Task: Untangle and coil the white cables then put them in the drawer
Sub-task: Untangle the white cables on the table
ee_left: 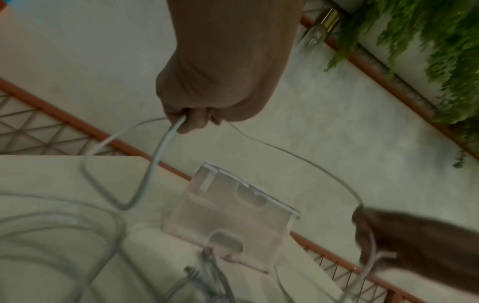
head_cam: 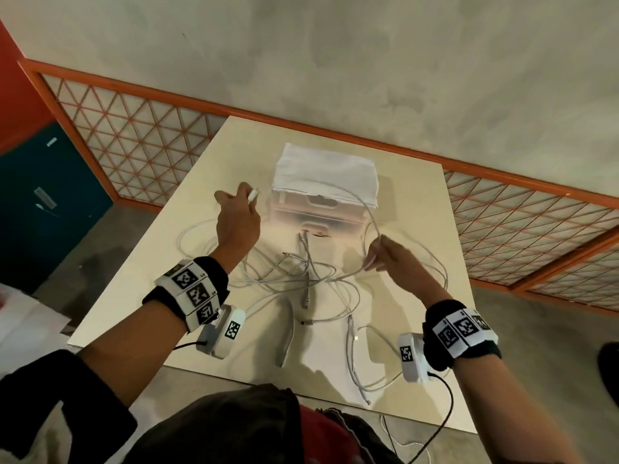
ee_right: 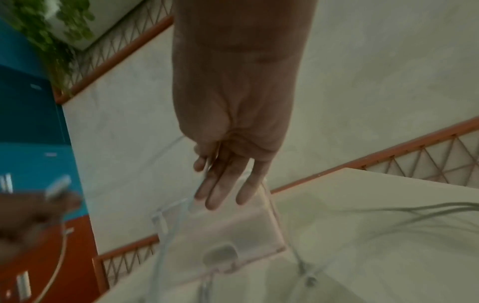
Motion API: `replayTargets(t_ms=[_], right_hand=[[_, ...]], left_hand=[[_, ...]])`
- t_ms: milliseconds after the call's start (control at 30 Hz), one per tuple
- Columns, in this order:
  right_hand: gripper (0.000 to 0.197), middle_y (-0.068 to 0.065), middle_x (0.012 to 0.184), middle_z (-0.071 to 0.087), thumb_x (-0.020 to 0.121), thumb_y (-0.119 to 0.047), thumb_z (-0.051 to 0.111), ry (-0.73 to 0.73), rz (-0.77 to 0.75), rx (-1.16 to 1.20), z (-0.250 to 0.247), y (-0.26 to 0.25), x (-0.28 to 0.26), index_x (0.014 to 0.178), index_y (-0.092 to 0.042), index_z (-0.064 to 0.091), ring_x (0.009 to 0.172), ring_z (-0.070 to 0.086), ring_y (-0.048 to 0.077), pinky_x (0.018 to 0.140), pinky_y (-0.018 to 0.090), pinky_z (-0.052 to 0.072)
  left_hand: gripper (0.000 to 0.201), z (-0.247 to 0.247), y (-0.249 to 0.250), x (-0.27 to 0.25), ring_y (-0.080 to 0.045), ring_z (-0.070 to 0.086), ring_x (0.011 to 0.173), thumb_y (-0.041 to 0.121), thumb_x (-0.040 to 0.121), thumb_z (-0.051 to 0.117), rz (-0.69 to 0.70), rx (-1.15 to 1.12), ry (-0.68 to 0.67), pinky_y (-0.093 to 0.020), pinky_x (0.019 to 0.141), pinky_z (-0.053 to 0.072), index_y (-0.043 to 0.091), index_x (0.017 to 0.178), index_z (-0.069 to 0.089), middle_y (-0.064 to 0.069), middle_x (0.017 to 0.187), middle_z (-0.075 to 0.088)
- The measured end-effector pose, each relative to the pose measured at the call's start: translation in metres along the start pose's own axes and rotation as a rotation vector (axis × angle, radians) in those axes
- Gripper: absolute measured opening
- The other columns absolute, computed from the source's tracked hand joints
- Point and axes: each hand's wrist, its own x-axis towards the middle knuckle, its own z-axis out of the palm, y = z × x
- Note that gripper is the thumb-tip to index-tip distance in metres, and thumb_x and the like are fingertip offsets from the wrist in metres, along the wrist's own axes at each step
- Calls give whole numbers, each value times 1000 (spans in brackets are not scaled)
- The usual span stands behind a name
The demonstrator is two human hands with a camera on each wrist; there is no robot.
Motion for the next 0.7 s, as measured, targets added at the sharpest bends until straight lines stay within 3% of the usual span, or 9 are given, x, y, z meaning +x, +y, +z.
replayTargets(t_ms=[100,167,233,367,433,533,567,633,700], right_hand=[[32,4,63,59,105,-18,28,312,-133,93,-12,-33,1,77,-16,44,51,59,9,52,18,46],[29,3,61,55,105,-20,29,500,-225,7,-22,-45,3,81,-12,44,50,53,13,51,18,42],[27,1,60,50,104,-19,32,576,-264,-76,-28,-50,3,86,-7,48,52,48,16,53,20,38],[23,6,70,55,101,-18,42,501,-206,-189,-28,-20,9,91,-9,60,64,53,21,61,25,40],[20,14,90,62,98,-17,48,434,-104,-304,-22,6,10,99,-11,67,86,60,31,77,37,45],[34,15,119,54,88,-5,59,318,76,-472,-2,24,2,121,-14,61,111,50,34,93,45,37],[39,15,119,53,84,1,60,307,51,-502,8,25,-1,120,-12,60,110,48,34,91,44,36],[31,15,103,57,78,8,57,264,-125,-477,31,25,-3,104,-7,64,93,53,32,79,35,38],[21,12,86,59,79,8,55,78,-229,-400,55,22,-4,85,-10,64,72,56,26,70,31,41]], left_hand=[[22,6,-19,-7,-46,57,84,9,96,37,-87,172,-172,-44,72,43,5,114,50,-26,118,36],[20,9,-29,-12,-45,58,86,14,97,38,-74,195,-228,-42,74,43,7,104,54,-21,109,38],[22,10,-34,-14,-42,58,89,19,98,40,-52,180,-249,-40,76,43,8,95,59,-16,103,39],[26,9,-38,-14,-39,58,102,26,96,47,-45,121,-275,-42,85,46,11,94,69,-18,113,48],[27,8,-40,-14,-36,57,104,28,95,49,-37,112,-271,-42,85,46,10,95,69,-18,113,49],[26,9,-38,-15,-33,57,103,29,93,54,9,104,-293,-39,81,44,11,93,71,-17,109,52],[25,9,-36,-17,-33,58,101,30,92,56,32,109,-314,-40,80,44,10,92,72,-17,107,53],[26,12,-33,-19,-33,59,97,31,89,62,60,111,-358,-40,77,45,7,90,71,-18,103,57],[29,14,-31,-23,-33,61,96,32,87,64,61,127,-396,-38,77,45,3,90,69,-19,100,60]])
